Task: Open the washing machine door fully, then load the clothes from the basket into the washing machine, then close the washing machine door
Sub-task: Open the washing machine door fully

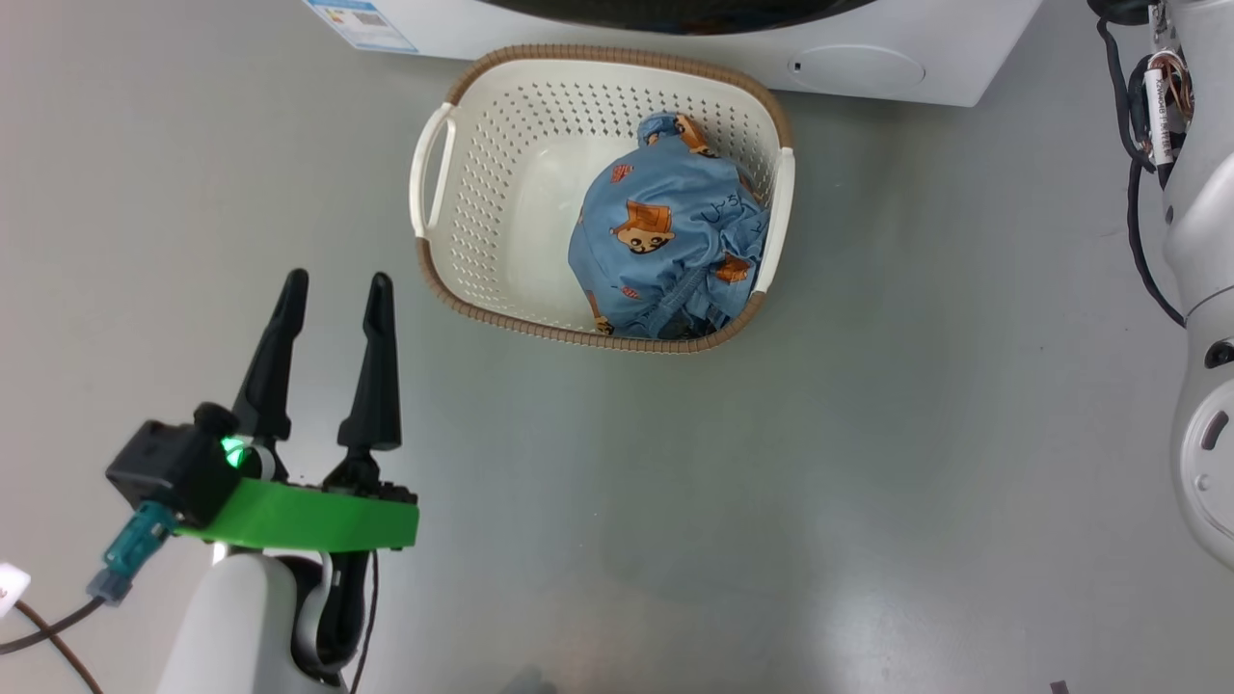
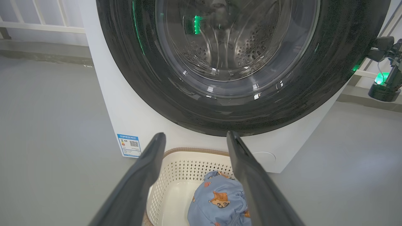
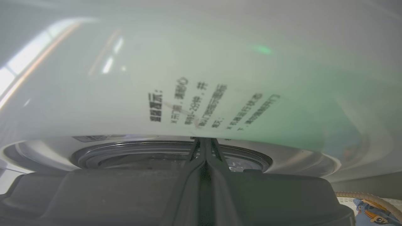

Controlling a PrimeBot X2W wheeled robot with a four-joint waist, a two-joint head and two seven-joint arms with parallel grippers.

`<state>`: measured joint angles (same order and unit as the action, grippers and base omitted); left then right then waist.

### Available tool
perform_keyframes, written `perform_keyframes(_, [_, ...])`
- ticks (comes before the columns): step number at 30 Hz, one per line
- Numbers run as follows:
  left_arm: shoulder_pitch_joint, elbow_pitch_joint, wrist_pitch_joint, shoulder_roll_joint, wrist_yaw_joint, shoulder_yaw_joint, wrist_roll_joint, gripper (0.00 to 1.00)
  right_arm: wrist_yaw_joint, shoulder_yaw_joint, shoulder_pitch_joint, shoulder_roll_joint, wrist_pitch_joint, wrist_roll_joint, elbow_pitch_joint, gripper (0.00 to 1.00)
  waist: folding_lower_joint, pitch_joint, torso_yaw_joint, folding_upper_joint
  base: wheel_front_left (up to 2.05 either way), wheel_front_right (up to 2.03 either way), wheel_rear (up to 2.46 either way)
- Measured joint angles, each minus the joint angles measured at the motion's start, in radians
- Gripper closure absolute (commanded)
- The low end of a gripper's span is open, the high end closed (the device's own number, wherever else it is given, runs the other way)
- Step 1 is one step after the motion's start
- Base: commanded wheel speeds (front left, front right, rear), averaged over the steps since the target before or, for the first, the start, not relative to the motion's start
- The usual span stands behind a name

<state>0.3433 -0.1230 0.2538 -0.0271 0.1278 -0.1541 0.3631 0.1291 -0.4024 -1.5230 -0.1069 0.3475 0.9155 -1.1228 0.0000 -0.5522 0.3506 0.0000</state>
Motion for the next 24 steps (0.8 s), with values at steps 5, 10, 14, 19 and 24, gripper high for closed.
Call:
perform_keyframes(5, [0.015,0.0,0.0,0.0,0.0,0.0,0.0,0.0,0.0,-0.001,0.011,-0.004,0.053,0.001,0.002,1.0,0.0,0.013,-0.005,0.0,0.0,0.0,0.0])
perform_keyframes(10, [0.015,0.0,0.0,0.0,0.0,0.0,0.0,0.0,0.0,-0.005,0.027,-0.007,0.086,0.009,0.011,1.0,0.0,0.024,-0.008,0.0,0.0,0.0,0.0])
perform_keyframes(14, [0.014,0.0,0.0,0.001,0.0,0.0,0.0,0.0,0.0,-0.015,0.049,-0.013,0.105,0.01,0.011,1.0,0.0,0.036,-0.008,0.0,0.0,0.0,0.0])
perform_keyframes(19, [0.01,0.0,0.0,0.001,0.0,0.006,-0.001,0.0,0.0,-0.03,0.067,-0.016,0.117,0.009,0.0,1.0,-0.0001,0.052,-0.008,0.0,0.0,0.0,0.0])
perform_keyframes(24, [0.01,0.0,0.0,0.001,0.0,0.007,0.0,0.0,0.0,-0.033,0.066,-0.019,0.126,0.008,-0.007,1.0,-0.0001,0.049,-0.005,0.0,0.0,0.0,0.0])
